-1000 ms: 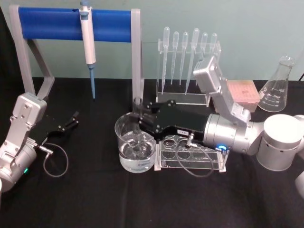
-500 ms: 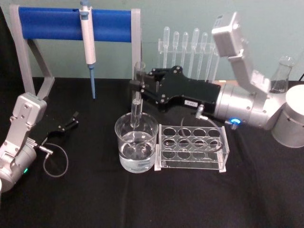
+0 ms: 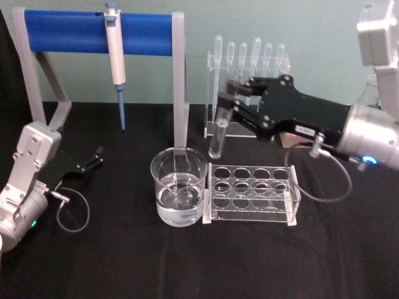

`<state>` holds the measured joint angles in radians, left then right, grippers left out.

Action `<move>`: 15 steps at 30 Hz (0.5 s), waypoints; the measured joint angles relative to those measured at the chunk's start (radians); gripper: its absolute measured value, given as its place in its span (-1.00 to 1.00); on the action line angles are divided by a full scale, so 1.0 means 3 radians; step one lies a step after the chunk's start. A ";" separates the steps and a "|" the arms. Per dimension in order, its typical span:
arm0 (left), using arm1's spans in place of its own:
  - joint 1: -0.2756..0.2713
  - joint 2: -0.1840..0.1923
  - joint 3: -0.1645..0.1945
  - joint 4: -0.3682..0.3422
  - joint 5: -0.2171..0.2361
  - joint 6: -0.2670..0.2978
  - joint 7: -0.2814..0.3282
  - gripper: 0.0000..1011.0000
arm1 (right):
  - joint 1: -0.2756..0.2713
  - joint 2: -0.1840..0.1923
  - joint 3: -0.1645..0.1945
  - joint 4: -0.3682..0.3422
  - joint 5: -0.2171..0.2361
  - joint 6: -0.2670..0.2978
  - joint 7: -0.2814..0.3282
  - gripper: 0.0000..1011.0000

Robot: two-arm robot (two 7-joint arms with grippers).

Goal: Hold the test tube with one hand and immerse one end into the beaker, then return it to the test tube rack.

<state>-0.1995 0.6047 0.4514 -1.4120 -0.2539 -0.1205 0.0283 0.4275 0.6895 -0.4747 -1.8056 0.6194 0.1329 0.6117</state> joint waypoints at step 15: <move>0.0000 0.0000 0.0000 0.0000 0.0000 0.0000 0.0000 0.98 | -0.0429 0.0184 0.0124 0.0054 -0.0071 -0.0266 -0.0090 -0.52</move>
<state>-0.1995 0.6047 0.4514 -1.4120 -0.2538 -0.1205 0.0283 0.2987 0.7447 -0.4374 -1.7894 0.5982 0.0532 0.5848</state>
